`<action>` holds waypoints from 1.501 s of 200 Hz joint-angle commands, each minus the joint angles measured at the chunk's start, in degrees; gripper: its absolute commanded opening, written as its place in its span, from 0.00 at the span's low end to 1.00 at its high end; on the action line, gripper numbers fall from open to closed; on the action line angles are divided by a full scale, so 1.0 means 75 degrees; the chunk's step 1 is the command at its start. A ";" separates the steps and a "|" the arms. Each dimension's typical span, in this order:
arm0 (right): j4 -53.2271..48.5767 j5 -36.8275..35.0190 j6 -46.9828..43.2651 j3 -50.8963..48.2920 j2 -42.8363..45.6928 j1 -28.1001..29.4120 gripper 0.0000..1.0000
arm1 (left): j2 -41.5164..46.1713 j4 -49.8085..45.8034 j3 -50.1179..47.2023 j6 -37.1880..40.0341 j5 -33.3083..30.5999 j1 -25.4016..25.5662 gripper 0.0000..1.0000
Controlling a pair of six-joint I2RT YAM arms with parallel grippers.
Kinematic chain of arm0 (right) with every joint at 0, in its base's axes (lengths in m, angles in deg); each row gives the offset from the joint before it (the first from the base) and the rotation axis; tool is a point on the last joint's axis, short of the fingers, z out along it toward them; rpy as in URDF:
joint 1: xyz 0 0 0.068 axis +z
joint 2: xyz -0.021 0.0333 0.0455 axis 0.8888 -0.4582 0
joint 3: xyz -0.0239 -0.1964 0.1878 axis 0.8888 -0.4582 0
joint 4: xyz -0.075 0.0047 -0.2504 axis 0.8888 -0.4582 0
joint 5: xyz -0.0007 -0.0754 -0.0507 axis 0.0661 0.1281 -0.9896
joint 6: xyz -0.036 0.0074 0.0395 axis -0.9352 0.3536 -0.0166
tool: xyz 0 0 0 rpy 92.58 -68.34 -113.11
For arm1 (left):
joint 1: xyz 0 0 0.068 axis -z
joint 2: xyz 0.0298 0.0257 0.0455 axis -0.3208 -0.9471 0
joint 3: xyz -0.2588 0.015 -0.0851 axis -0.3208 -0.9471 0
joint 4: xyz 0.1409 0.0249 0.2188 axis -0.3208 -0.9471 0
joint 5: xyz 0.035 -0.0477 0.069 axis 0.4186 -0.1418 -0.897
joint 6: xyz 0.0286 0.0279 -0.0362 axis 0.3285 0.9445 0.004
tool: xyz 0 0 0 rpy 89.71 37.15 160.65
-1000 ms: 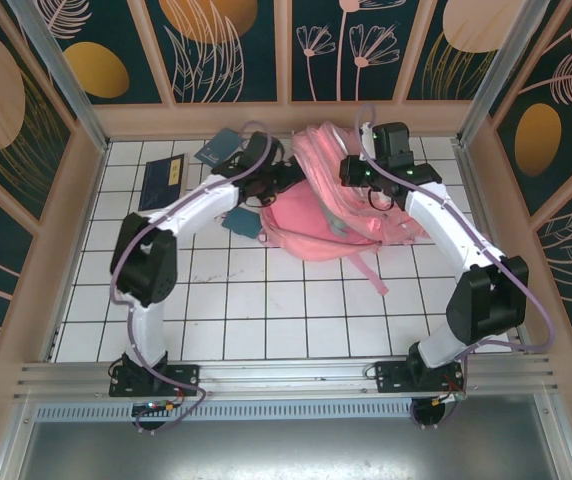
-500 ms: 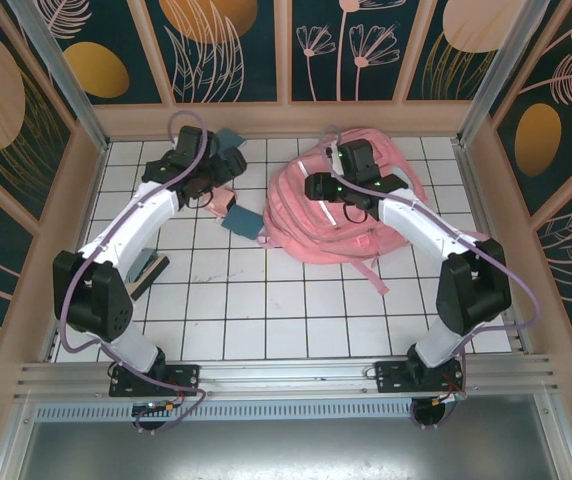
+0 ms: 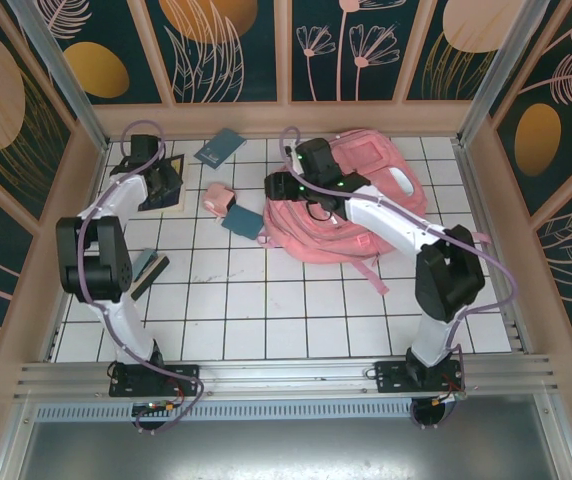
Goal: Pack the student bag
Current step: Move the book to the middle-left of the table.
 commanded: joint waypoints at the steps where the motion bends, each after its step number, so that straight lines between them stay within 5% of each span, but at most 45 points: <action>1: 0.0132 -0.0128 0.0180 0.0499 -0.0346 0.0278 0.79 | -0.0674 0.0340 0.0571 0.0171 0.0258 -0.0233 0.38; 26: 0.0106 -0.0168 0.0268 0.0778 -0.0604 0.0465 0.98 | -0.1326 0.0349 0.0975 0.0147 0.0526 -0.0432 0.31; 95: -0.0133 -0.0160 0.0245 0.1484 -0.1158 0.0687 0.99 | -0.2239 0.0019 0.1111 -0.0106 0.0781 -0.0457 0.21; 151: -0.0161 -0.0251 0.0310 0.1753 -0.1456 0.0803 0.99 | -0.0794 0.1608 -0.1955 -0.1747 0.2208 -0.0402 0.20; 202: 0.0053 0.0014 0.0462 0.1896 -0.1805 0.0936 0.99 | 0.0600 0.2298 -0.4062 -0.2657 0.2432 0.0321 0.22; 257: 0.0217 0.0852 0.0761 0.1944 -0.2233 0.1059 0.70 | 0.1996 0.2971 -0.5729 -0.3707 0.2498 0.0941 0.22; 300: 0.0289 0.0989 0.0672 0.1979 -0.2679 0.1329 0.52 | 0.2897 0.2325 -0.5865 -0.3391 0.2206 0.1055 0.32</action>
